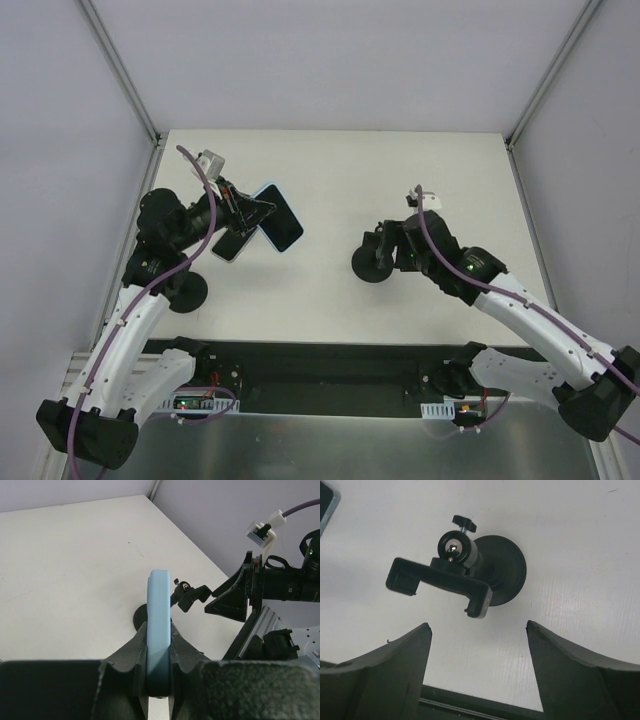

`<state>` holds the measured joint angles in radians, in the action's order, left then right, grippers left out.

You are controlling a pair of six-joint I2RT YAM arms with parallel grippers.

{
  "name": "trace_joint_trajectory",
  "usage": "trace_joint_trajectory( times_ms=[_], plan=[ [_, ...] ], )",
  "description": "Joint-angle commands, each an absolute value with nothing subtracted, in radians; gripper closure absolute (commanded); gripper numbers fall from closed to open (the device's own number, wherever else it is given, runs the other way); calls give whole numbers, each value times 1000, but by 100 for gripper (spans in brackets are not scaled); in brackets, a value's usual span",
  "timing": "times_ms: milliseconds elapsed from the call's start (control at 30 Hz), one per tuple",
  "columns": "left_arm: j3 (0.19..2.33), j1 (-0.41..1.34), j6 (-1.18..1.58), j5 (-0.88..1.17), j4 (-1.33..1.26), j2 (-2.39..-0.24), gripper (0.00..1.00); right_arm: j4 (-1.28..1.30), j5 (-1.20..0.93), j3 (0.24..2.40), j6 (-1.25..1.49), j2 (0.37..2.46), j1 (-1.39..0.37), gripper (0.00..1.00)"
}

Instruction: Place the phone on the phone stand

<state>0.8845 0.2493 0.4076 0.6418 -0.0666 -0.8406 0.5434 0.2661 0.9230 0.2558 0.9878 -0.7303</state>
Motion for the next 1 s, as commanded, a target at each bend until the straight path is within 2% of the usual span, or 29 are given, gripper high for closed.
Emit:
trace_joint_trajectory(
  times_ms=[0, 33, 133, 433, 800, 967],
  plan=[
    [934, 278, 377, 615, -130, -818, 100, 600, 523, 1023, 334, 1060, -765, 26],
    [937, 282, 371, 609, -124, -815, 100, 615, 534, 1035, 339, 1086, -772, 35],
    [940, 296, 365, 607, -114, -812, 100, 611, 545, 1039, 345, 1106, -790, 48],
    [943, 302, 368, 611, -110, -830, 100, 569, 554, 1028, 308, 1112, -824, 65],
    [940, 310, 364, 617, -110, -845, 100, 499, 526, 1011, 252, 1135, -833, 71],
    [946, 314, 370, 641, -110, -853, 100, 491, 534, 1002, 230, 1134, -838, 87]
  ],
)
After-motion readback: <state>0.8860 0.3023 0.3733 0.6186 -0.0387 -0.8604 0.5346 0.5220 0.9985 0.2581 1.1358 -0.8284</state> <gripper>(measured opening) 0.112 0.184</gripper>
